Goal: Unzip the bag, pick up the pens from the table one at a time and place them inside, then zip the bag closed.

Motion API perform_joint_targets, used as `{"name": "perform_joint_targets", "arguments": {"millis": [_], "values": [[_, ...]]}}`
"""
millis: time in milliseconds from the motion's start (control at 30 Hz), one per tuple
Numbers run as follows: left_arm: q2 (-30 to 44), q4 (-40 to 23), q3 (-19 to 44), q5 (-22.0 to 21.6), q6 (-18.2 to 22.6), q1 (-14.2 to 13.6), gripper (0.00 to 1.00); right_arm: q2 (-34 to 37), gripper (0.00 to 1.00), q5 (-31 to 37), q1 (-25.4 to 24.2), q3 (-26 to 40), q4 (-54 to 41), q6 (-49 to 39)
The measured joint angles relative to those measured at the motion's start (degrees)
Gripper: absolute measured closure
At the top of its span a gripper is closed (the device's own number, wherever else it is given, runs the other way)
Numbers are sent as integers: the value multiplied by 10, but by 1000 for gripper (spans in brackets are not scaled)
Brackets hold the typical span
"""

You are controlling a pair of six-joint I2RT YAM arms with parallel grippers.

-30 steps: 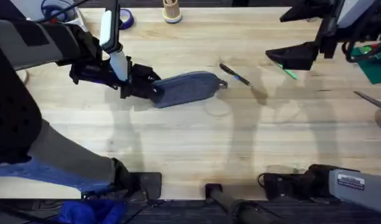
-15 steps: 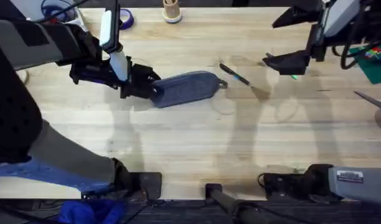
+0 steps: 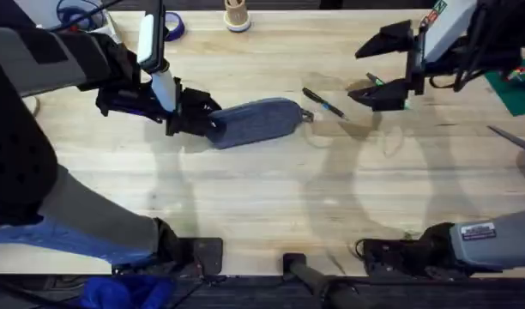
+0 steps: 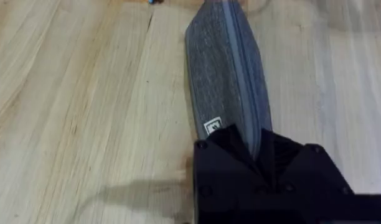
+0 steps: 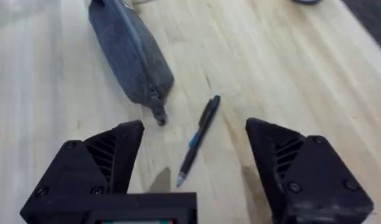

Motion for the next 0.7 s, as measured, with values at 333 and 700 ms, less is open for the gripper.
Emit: {"name": "perform_joint_targets", "arguments": {"millis": [333,700], "values": [[0,9,0,1,0,0,959,52,6,-23,15,0,-59,-53],[0,9,-1,2,0,0,959,59,6,39,47,0,-49,-90]]}}
